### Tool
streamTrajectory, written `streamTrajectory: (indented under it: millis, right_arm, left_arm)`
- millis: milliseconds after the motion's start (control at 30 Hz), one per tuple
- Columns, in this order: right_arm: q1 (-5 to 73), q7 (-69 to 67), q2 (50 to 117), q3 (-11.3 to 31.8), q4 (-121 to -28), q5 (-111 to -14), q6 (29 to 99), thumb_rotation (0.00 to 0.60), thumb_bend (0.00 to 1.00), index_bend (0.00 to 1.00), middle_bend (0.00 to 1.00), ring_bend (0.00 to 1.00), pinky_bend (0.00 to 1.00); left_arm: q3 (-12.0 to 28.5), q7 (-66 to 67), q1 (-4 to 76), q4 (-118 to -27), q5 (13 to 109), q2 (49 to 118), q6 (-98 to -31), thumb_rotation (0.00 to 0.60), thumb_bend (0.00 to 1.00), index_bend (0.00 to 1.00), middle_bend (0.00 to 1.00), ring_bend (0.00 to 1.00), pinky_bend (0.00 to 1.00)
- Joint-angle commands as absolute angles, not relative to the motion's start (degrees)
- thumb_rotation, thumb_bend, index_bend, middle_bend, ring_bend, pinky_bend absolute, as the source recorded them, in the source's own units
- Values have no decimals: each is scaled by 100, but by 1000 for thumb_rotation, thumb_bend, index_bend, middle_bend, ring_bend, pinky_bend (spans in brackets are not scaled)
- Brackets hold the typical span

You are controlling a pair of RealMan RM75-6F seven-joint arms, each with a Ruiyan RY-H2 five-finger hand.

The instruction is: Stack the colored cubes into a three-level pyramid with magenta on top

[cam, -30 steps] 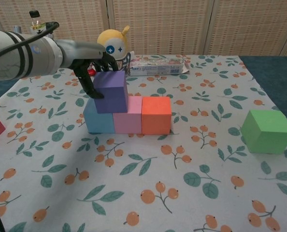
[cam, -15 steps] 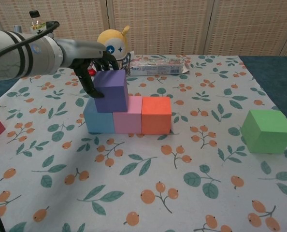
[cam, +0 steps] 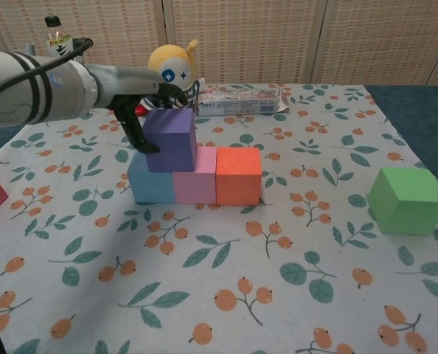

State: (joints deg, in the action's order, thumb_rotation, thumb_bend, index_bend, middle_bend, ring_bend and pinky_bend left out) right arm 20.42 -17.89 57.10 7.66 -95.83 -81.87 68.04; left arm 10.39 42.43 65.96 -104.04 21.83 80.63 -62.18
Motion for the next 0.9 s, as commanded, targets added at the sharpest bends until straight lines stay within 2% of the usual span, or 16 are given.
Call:
streamTrajectory:
  millis: [33,167,367,567,733,900]
  right_arm:
    - [2043,-1797,5711,765,-9579,-8189,6802,600,50,0,0,0,0]
    - [2044,-1805,5715,762,-9570,-8191,6796,600,50,0,0,0,0]
    - [2036,-1803,5668,721,-9592,-8194,6739,600,50,0,0,0,0]
    - [2005,-1649,5659,562,-9636,-8150,6545,600,50,0,2,0,0]
    - [1969,-1498,5822,413,-9566,-8035,6354,600,50,0,98,0,0]
    - [2008,-1264,6116,332,-9349,-7833,6099,600,50,25,114,0,0]
  left_arm:
    - [1037,4260,6598,-10433,2165,8058,-6245,600,321,67,133,80,83]
    - [1033,4289,6591,-10503,2143,8036,-6310,600,319,52,109,73,83]
    - [1041,4131,6413,-10935,2309,7727,-6487,600,319,0,1,0,81]
    - [904,3546,5809,-11345,3328,7199,-6938,600,323,0,11,0,66]
    - [633,3133,5277,-11185,4176,6984,-7247,600,323,44,39,0,55]
    - [415,2613,4793,-10944,4819,6830,-7314,600,322,66,51,0,55]
